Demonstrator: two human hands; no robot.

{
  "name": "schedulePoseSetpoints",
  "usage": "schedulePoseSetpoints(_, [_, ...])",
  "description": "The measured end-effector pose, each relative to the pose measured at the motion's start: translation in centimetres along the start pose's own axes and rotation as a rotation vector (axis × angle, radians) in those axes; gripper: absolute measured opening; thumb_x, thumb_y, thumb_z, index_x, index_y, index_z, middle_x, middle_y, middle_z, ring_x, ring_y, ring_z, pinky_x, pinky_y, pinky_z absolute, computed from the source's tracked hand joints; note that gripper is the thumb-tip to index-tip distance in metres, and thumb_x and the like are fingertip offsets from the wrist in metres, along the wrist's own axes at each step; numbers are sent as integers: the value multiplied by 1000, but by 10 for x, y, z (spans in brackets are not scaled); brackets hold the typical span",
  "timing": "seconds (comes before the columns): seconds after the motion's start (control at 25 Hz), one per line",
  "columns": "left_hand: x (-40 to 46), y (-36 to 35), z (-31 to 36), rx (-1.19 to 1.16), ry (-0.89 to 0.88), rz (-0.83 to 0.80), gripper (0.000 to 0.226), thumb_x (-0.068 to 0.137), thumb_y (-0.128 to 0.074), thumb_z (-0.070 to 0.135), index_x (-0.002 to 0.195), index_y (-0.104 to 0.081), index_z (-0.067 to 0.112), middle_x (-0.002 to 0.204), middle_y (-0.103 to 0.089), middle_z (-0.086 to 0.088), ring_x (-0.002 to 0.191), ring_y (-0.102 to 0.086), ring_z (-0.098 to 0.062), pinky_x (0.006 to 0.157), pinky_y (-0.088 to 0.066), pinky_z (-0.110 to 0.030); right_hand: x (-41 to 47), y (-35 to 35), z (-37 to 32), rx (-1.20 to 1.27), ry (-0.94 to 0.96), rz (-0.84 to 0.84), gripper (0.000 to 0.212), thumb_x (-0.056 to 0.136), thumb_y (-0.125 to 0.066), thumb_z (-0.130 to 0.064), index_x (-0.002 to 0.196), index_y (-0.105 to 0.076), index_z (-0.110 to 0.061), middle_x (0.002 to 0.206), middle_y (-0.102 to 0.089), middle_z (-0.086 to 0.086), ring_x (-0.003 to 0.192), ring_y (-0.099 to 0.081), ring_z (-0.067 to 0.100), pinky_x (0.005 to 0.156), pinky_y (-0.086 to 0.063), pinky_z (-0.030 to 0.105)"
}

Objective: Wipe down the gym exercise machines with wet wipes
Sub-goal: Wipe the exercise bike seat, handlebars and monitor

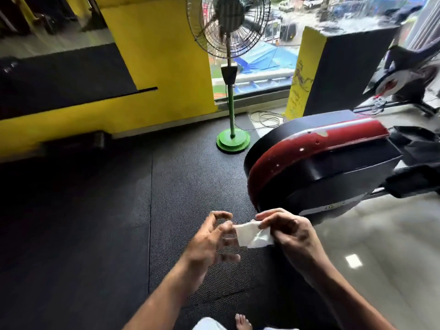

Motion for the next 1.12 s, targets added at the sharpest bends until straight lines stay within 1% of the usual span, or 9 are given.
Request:
schedulePoseSetpoints(0.16, [83, 27, 34, 68, -22, 14, 30, 99, -66, 27, 118, -64, 4, 102, -73, -16, 81, -71, -27, 67, -61, -41, 90, -18, 11, -52, -10, 19, 45, 76, -49, 30, 77, -77, -5, 105, -74, 10, 102, -73, 28, 88, -60, 40])
schedulePoseSetpoints(0.28, [158, 63, 68, 115, -95, -38, 18, 99, -68, 14, 108, -69, -1, 97, -73, -12, 82, -68, -19, 66, -59, -32, 165, -32, 25, -112, -56, 45, 29, 82, -57, 9, 81, -79, -10, 103, -75, 8, 101, -73, 24, 88, -59, 35])
schedulePoseSetpoints(0.4, [227, 99, 117, 137, -133, -75, 13, 97, -70, 15, 104, -72, 3, 94, -74, -6, 83, -66, -15, 65, -56, -27, 243, -51, 30, -43, -185, 48, 7, 87, -74, -19, 93, -74, -15, 93, -74, 9, 87, -70, 18, 75, -55, 28])
schedulePoseSetpoints(0.56, [317, 123, 183, 193, -150, -177, 6, 95, -73, 24, 90, -73, 20, 82, -68, -2, 69, -59, -15, 58, -50, -26, 338, -55, 28, -42, -249, 97, 30, 84, -78, 4, 99, -73, -21, 83, -72, 5, 75, -66, 16, 64, -53, 25])
schedulePoseSetpoints(0.68, [395, 120, 229, 278, -160, -264, 8, 90, -74, 32, 85, -72, 26, 73, -66, 2, 62, -58, -14, 54, -49, -26, 396, -35, 29, -77, -233, 251, 29, 86, -78, -1, 102, -77, -25, 87, -77, 12, 73, -66, 22, 67, -52, 37])
schedulePoseSetpoints(0.8, [460, 102, 254, 351, -151, -343, 6, 96, -74, 18, 101, -72, 15, 84, -72, -2, 72, -63, -14, 64, -53, -30, 430, 1, 42, -31, -214, 507, 18, 87, -76, -4, 92, -77, -22, 81, -76, 6, 71, -65, 13, 64, -50, 24])
schedulePoseSetpoints(0.88, [513, 94, 265, 379, -136, -375, 12, 97, -73, 13, 109, -71, 14, 92, -74, -3, 78, -65, -14, 68, -54, -27, 454, 28, 57, 57, -205, 680, 8, 85, -80, -17, 84, -73, -20, 78, -70, 4, 69, -60, 13, 60, -48, 16])
schedulePoseSetpoints(1.0, [601, 73, 284, 464, -131, -501, 14, 98, -72, 17, 111, -71, 22, 99, -75, 1, 86, -68, -12, 74, -55, -27, 505, 67, 79, 253, -168, 836, 38, 75, -87, -38, 87, -61, -13, 87, -66, 13, 82, -63, 30, 70, -61, 30])
schedulePoseSetpoints(1.12, [675, 49, 310, 591, -108, -610, 16, 97, -72, 29, 113, -70, 28, 105, -75, 1, 91, -70, -13, 78, -55, -29, 563, 99, 83, 465, -82, 921, 16, 83, -72, -18, 88, -58, -13, 115, -70, 21, 106, -67, 42, 81, -62, 52])
Point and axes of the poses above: each hand's wrist, its own x-axis towards the middle knuckle, its own y-axis out of the back of the hand, z = x × y, the point moved 7 cm from there along x, towards the middle knuckle
